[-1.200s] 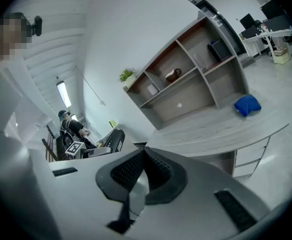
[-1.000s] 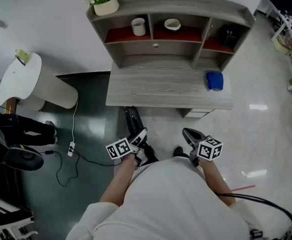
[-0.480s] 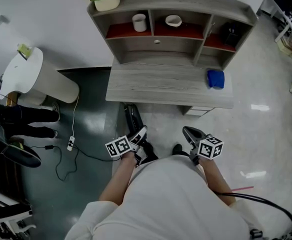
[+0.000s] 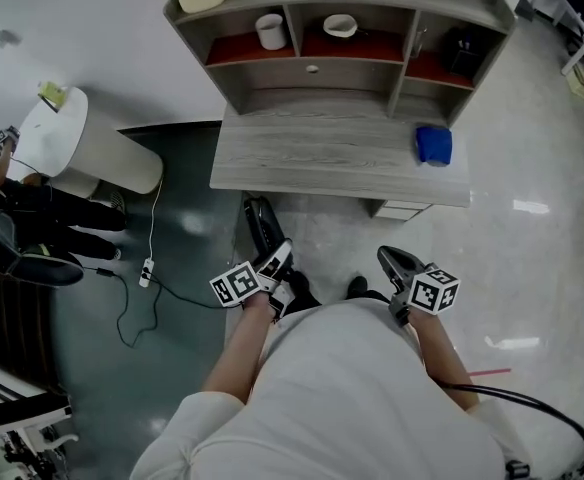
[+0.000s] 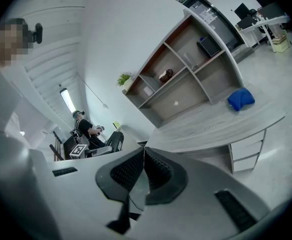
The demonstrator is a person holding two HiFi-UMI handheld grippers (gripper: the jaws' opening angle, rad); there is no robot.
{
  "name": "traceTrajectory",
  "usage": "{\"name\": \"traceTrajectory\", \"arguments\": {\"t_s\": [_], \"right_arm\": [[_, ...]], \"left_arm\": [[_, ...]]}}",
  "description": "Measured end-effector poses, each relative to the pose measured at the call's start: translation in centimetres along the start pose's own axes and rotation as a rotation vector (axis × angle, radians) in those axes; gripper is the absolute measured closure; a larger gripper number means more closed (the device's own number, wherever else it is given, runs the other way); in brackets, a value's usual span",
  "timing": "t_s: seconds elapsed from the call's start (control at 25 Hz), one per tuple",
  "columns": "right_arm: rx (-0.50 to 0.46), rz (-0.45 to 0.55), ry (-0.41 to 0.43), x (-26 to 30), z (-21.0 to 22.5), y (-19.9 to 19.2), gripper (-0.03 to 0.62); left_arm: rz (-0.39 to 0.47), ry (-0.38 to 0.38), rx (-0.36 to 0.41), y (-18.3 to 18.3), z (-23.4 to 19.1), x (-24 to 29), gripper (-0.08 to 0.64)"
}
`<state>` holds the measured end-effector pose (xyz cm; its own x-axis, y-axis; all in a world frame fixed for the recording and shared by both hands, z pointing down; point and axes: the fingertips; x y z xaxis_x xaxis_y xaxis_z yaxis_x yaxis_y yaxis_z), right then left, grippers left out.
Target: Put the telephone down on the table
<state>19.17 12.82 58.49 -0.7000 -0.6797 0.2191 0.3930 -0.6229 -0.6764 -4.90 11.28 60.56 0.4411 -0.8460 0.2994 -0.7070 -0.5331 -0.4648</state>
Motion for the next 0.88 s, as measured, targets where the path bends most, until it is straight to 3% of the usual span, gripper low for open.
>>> {"name": "traceTrajectory", "arguments": {"t_s": [0.52,0.88], "right_arm": [[0.017,-0.020,-0.008,-0.6,4.1,1.5,0.574],[0.014,-0.001,-0.043,4.4,4.1,3.3,0.574]], "left_arm": [[0.068,0.054,-0.070,-0.7,-1.1,1.8,0.261],[0.032,0.055,-0.060,3.7,-3.7,5.4,0.261]]}}
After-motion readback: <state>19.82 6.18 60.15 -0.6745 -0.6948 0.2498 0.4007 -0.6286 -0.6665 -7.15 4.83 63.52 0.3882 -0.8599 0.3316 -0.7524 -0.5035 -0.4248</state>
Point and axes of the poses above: the fingertips, and each gripper's own axes: x forward along the fingers, z to its right, y out of its top, and after that the axes turned 9 degrees about z, right-handed
